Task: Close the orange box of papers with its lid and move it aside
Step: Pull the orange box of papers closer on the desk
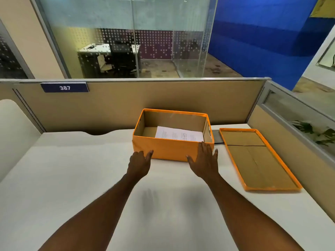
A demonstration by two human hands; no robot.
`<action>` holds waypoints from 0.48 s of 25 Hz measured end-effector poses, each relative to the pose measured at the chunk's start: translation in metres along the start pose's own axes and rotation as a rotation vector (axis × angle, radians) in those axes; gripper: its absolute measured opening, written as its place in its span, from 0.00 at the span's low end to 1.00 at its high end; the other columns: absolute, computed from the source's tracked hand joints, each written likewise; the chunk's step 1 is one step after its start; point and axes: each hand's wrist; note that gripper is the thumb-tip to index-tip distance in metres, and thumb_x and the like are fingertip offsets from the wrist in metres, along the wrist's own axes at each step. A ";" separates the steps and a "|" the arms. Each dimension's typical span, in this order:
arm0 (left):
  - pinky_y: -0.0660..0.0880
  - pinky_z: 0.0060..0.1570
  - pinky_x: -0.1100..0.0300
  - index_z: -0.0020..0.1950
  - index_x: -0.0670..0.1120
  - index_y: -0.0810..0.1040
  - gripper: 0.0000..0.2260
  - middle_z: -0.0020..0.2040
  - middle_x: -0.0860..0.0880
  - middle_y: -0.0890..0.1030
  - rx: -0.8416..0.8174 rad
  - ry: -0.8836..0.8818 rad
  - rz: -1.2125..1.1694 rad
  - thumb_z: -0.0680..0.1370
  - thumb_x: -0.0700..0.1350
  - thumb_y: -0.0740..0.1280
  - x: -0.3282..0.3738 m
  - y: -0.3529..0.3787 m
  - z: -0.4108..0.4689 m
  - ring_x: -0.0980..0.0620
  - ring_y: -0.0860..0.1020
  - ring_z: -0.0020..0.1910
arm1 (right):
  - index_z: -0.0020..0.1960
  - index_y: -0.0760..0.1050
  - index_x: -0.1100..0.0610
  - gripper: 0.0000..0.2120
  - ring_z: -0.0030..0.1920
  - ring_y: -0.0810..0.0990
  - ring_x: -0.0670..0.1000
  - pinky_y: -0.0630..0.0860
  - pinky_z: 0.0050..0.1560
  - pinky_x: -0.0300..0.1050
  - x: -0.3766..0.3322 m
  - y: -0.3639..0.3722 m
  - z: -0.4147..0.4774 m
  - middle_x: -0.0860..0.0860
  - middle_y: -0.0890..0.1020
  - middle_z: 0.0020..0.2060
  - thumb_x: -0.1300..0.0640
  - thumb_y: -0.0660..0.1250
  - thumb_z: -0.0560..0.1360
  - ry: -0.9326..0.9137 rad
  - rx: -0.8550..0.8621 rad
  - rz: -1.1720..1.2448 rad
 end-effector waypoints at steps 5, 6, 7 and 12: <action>0.75 0.50 0.50 0.68 0.41 0.68 0.28 0.63 0.39 0.73 -0.223 -0.421 -0.437 0.78 0.62 0.56 0.034 0.024 0.029 0.39 0.75 0.56 | 0.62 0.75 0.63 0.18 0.59 0.78 0.60 0.71 0.64 0.55 -0.004 -0.011 0.064 0.60 0.81 0.58 0.53 0.64 0.77 -0.118 0.195 0.143; 0.76 0.53 0.48 0.72 0.42 0.64 0.31 0.68 0.40 0.70 -0.259 -0.485 -0.534 0.78 0.63 0.57 0.040 0.030 0.035 0.36 0.75 0.59 | 0.61 0.75 0.63 0.16 0.58 0.78 0.60 0.74 0.60 0.54 -0.007 -0.014 0.077 0.60 0.81 0.57 0.55 0.64 0.77 -0.120 0.198 0.182; 0.76 0.53 0.47 0.74 0.43 0.62 0.33 0.71 0.41 0.67 -0.273 -0.520 -0.590 0.77 0.64 0.58 0.045 0.034 0.041 0.35 0.74 0.61 | 0.61 0.75 0.63 0.16 0.58 0.78 0.60 0.75 0.57 0.53 -0.010 -0.018 0.091 0.60 0.81 0.58 0.56 0.63 0.77 -0.119 0.201 0.200; 0.73 0.59 0.39 0.74 0.48 0.62 0.31 0.75 0.43 0.64 -0.282 -0.632 -0.810 0.77 0.64 0.57 0.070 0.068 0.079 0.34 0.67 0.69 | 0.67 0.70 0.59 0.19 0.63 0.75 0.59 0.74 0.61 0.54 -0.026 -0.013 0.184 0.57 0.77 0.64 0.59 0.63 0.77 -0.133 0.069 0.161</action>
Point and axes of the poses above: each hand's wrist, its own z-axis towards the middle knuckle, its own y-axis out of the palm, x = y × z
